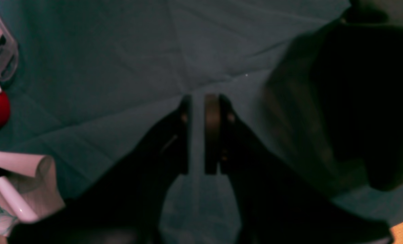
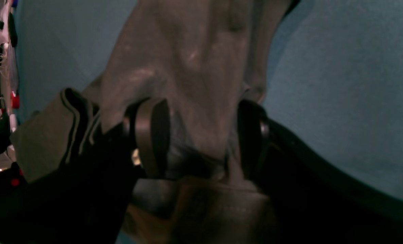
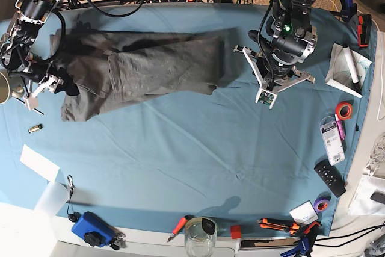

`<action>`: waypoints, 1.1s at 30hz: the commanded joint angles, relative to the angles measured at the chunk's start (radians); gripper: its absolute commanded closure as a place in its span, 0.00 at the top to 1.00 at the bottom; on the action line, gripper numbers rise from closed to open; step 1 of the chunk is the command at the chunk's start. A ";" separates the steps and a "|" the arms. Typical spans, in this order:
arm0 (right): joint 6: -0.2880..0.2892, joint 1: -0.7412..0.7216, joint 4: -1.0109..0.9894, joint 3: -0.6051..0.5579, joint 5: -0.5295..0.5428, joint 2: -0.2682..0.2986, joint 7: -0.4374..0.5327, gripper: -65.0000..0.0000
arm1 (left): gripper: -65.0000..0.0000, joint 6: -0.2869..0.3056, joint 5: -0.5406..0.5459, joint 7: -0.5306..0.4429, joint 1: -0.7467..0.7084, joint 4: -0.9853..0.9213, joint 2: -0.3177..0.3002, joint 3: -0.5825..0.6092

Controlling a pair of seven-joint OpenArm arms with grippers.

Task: Fold the T-shirt properly
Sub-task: 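Grasp the strip end with the right gripper and lift it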

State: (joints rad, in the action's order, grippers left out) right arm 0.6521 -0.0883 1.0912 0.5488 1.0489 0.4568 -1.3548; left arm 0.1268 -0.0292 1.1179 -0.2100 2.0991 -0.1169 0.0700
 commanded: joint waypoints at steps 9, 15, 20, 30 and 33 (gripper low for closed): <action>-0.003 -0.005 0.001 -0.104 -0.032 -0.049 -0.041 0.02 | 0.09 -0.003 0.000 -0.018 -0.005 0.021 -0.003 -0.002; -0.003 -0.071 0.001 -0.083 -0.086 -0.015 -0.036 0.00 | 0.09 -0.004 -0.001 -0.014 -0.016 0.026 -0.003 -0.002; -0.002 -0.177 0.001 -0.063 -0.097 0.029 -0.013 0.00 | 0.08 -0.043 -0.056 -0.017 -0.035 0.055 -0.003 -0.002; -0.006 -0.399 0.000 -0.095 -0.316 0.045 0.051 0.00 | 0.08 -0.064 -0.094 -0.018 -0.076 0.083 -0.003 -0.002; -0.025 -0.408 0.000 -0.141 -0.323 0.045 0.047 0.00 | 0.08 -0.064 -0.095 -0.018 -0.076 0.083 -0.003 -0.002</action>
State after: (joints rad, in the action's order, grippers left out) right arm 0.6277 -0.4667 1.0748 0.4030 0.7063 0.4808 -1.3247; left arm 0.0673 -0.1192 1.1183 -0.2901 2.1616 -0.1192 0.0700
